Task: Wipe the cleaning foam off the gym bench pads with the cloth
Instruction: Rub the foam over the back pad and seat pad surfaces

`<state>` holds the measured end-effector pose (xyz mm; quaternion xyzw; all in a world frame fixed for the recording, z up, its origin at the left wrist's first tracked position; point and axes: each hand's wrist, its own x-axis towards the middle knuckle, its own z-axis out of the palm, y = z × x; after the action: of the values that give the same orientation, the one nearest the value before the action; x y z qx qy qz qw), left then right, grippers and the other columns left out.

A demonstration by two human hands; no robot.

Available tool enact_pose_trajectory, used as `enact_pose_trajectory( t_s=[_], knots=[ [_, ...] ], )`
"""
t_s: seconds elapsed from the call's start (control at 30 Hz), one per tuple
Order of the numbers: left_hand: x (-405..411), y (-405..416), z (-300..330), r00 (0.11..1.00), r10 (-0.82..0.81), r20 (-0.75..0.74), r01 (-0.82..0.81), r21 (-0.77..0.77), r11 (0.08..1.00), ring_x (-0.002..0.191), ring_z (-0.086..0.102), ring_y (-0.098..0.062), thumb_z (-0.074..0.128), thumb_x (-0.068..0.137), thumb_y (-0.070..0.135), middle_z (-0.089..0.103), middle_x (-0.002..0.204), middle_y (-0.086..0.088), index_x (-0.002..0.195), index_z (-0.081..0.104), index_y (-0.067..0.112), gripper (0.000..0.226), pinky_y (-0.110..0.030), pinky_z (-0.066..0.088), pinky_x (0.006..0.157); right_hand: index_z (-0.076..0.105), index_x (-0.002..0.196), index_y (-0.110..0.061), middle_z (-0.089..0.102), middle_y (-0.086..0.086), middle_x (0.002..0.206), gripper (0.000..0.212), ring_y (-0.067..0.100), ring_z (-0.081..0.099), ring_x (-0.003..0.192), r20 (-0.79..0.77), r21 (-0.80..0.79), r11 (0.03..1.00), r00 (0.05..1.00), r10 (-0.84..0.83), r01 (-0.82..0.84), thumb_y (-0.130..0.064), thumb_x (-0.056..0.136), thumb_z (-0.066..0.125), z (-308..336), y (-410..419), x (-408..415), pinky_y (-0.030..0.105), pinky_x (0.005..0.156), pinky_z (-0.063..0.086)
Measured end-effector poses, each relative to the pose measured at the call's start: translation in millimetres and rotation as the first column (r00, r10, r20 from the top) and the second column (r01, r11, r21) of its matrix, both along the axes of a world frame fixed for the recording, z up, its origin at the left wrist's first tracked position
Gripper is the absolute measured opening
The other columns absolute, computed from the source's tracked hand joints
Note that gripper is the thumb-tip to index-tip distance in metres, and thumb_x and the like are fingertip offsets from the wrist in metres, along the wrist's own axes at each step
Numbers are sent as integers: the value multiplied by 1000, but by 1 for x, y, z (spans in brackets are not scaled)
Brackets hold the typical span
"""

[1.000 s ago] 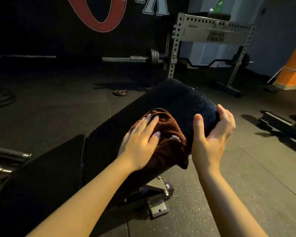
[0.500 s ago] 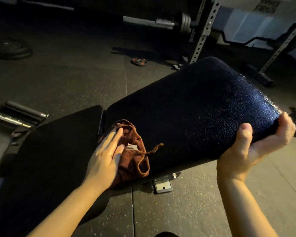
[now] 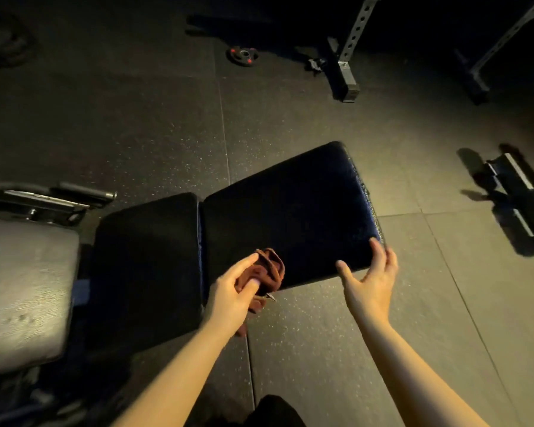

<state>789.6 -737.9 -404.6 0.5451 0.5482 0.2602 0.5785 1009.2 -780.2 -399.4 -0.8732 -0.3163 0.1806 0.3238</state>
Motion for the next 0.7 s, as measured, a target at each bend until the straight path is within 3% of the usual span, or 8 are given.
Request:
enact_pose_trajectory(
  t_s=[0.07,0.13,0.2,0.27,0.33,0.43,0.57,0.7],
  knots=[
    [0,-16,58,994,49,97,-42,-68,997,113,57,-1,60,90,3,57,128,14,115,53,48,51,-19,45,98,56,123,-29,40,-2,142,40,15,37,133,-181,-75,988,976,117,-132,-42,86,65,52,-15,-16,30,109,35],
    [-1,-25,112,988,42,147,-31,-77,997,114,54,6,64,87,3,57,125,20,116,51,47,55,-11,43,93,64,105,-30,61,-10,115,21,1,55,109,-474,-54,965,858,200,-255,-42,88,60,114,-29,-36,7,86,43],
    [-3,-26,159,987,-40,158,51,-65,997,114,51,13,66,86,3,55,125,24,119,49,48,59,-2,41,87,67,105,-28,65,-11,106,30,-5,59,97,-645,4,959,732,219,-283,-47,84,58,169,-38,-49,7,75,44],
    [-1,-25,198,976,-155,156,162,-35,986,116,49,13,67,84,2,54,125,27,119,49,48,61,-1,40,89,66,110,-29,67,-11,108,40,-2,60,101,-692,53,970,691,207,-238,-50,77,60,212,-40,-49,15,83,44],
    [10,-23,228,961,-232,152,236,-11,972,117,50,9,68,83,1,55,122,28,118,51,47,61,-7,44,93,68,103,-25,69,-7,103,28,6,63,99,-705,99,964,666,244,-248,-40,81,65,245,-36,-37,25,88,47],
    [42,-21,251,953,-236,188,240,-2,971,116,54,3,72,80,1,56,120,25,118,51,45,62,-12,49,86,65,90,-13,67,1,86,7,9,63,81,-723,155,944,619,308,-290,-17,92,59,274,-30,-7,22,75,50],
    [95,-14,266,919,-312,240,332,-46,942,115,56,-1,74,80,9,53,124,18,124,45,54,69,-24,51,89,59,90,-18,65,2,86,13,15,63,80,-755,233,946,571,321,-225,-31,89,56,291,-28,41,29,72,49],
    [166,-5,275,907,-412,84,403,101,910,106,59,-5,75,72,31,57,107,15,96,60,44,31,-20,49,88,55,90,-13,61,6,77,8,16,58,71,-768,255,932,532,358,-258,-19,93,53,288,-20,114,21,63,47]
  ],
)
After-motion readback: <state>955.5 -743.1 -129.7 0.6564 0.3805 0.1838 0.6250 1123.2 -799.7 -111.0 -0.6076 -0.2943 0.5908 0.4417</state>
